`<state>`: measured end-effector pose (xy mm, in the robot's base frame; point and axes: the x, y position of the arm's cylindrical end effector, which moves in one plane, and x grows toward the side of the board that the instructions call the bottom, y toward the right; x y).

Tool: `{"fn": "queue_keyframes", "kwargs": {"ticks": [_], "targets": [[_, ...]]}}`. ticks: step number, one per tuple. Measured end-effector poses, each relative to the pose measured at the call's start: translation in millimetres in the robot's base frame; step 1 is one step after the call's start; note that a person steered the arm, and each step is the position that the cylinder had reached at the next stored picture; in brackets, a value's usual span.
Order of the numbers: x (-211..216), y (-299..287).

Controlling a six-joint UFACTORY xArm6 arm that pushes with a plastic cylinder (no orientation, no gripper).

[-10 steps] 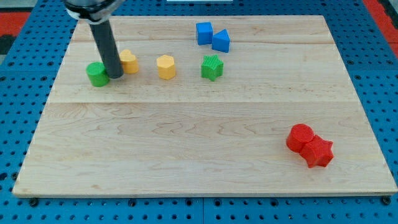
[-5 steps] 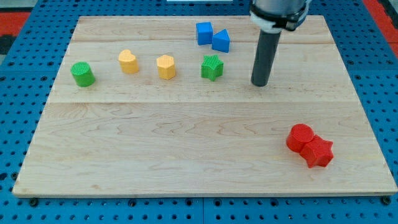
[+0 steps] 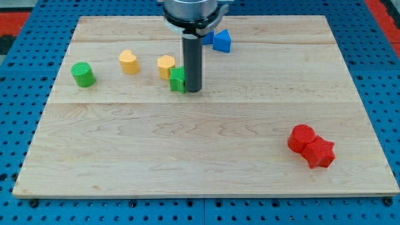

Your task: Slide the green star into the green circle

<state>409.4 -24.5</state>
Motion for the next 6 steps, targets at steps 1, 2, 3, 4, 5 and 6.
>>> {"fn": "queue_keyframes", "kwargs": {"ticks": [1,2,3,4,5,6], "targets": [[-5.8,-0.7],[-27.0,0.8],[-27.2,-21.0],[-16.7,-57.7],[18.2,-96.2],[21.7,-37.5]]}}
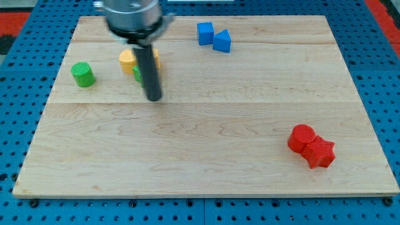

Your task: Slide the green star into the green circle

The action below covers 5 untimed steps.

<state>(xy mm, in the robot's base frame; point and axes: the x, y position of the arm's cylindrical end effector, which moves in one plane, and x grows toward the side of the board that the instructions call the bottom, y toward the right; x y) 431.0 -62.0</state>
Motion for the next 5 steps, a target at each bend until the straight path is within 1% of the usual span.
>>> {"fn": "queue_keyframes", "kwargs": {"ticks": [1,2,3,4,5], "targets": [[-18.6,44.5],[-59.7,36.1],[-64.4,-9.0],[-41.3,-75.3],[-38.9,-122.9]]}}
